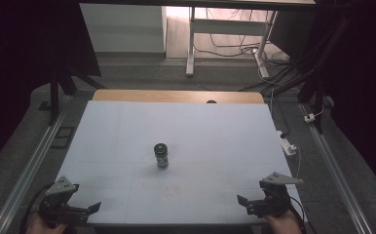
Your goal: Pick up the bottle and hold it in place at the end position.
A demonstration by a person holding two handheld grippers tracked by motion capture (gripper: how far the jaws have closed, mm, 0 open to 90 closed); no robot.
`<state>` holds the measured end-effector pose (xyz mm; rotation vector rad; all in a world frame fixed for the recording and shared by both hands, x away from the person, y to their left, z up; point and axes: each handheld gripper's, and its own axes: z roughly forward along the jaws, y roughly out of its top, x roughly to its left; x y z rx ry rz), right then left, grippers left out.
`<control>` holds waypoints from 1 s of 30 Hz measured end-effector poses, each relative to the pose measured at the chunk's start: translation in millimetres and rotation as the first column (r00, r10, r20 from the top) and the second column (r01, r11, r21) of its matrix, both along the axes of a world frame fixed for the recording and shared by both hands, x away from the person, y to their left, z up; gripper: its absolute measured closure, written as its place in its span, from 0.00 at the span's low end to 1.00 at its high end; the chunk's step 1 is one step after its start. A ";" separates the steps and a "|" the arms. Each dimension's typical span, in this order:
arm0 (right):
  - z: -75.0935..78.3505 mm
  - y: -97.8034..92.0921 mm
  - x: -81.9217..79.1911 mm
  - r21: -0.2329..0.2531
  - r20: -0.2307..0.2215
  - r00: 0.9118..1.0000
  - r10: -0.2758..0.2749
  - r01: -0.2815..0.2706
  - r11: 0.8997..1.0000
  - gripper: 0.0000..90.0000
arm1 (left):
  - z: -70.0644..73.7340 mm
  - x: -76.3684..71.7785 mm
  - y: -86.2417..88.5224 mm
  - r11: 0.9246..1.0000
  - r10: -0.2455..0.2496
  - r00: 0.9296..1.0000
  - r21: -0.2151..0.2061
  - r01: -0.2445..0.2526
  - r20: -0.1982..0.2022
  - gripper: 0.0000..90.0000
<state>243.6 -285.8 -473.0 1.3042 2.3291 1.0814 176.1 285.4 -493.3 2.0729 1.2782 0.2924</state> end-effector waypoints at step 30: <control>-0.8 2.6 0.3 -0.020 -0.007 1.000 0.027 -0.027 0.999 0.00 | 4.6 9.6 -9.9 0.999 -0.041 0.998 -0.020 0.042 0.043 0.00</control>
